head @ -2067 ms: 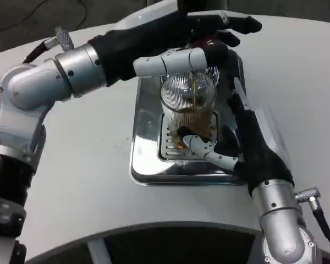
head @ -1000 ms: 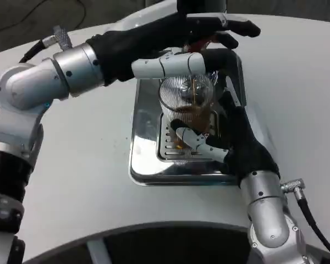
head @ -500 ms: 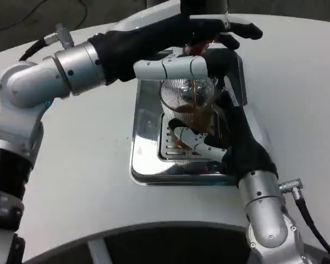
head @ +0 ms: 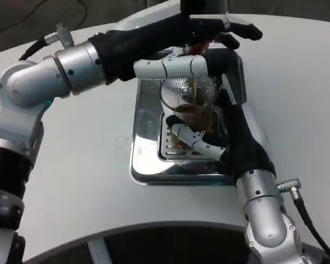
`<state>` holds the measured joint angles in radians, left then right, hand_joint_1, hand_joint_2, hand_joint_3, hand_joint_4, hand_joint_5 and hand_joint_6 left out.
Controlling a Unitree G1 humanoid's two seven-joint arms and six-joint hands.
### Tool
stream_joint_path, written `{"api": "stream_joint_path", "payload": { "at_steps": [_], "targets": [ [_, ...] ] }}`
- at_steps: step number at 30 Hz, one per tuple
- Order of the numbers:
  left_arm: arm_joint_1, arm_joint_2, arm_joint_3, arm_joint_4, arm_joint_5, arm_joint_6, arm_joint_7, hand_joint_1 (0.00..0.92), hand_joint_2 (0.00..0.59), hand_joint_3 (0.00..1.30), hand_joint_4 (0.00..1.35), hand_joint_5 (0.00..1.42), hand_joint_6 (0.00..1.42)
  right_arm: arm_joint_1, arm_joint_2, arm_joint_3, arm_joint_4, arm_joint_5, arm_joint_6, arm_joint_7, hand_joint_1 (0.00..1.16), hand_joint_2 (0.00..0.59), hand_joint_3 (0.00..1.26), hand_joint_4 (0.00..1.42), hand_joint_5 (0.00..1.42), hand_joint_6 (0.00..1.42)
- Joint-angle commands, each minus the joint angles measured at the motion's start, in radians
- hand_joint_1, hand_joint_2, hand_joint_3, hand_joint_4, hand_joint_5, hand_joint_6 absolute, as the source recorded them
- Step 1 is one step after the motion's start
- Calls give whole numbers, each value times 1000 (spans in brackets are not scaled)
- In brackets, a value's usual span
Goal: Grasp the cup under the faucet to collect the drink, then remove the cup.
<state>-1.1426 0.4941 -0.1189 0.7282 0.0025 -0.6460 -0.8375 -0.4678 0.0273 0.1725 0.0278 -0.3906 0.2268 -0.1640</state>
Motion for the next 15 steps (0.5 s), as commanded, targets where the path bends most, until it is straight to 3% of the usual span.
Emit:
{"api": "stream_joint_path", "payload": {
  "at_steps": [1, 15],
  "targets": [
    [12, 0, -27, 20, 26, -4, -31, 0, 148, 232, 145, 197, 128, -23, 7, 3, 6, 15, -22, 5, 709, 231, 0, 2, 110, 1],
    [7, 1, -30, 31, 24, -11, -38, 0, 158, 241, 148, 204, 131, -46, 19, 8, 67, 23, -41, -25, 708, 231, 0, 2, 111, 1]
  ]
}}
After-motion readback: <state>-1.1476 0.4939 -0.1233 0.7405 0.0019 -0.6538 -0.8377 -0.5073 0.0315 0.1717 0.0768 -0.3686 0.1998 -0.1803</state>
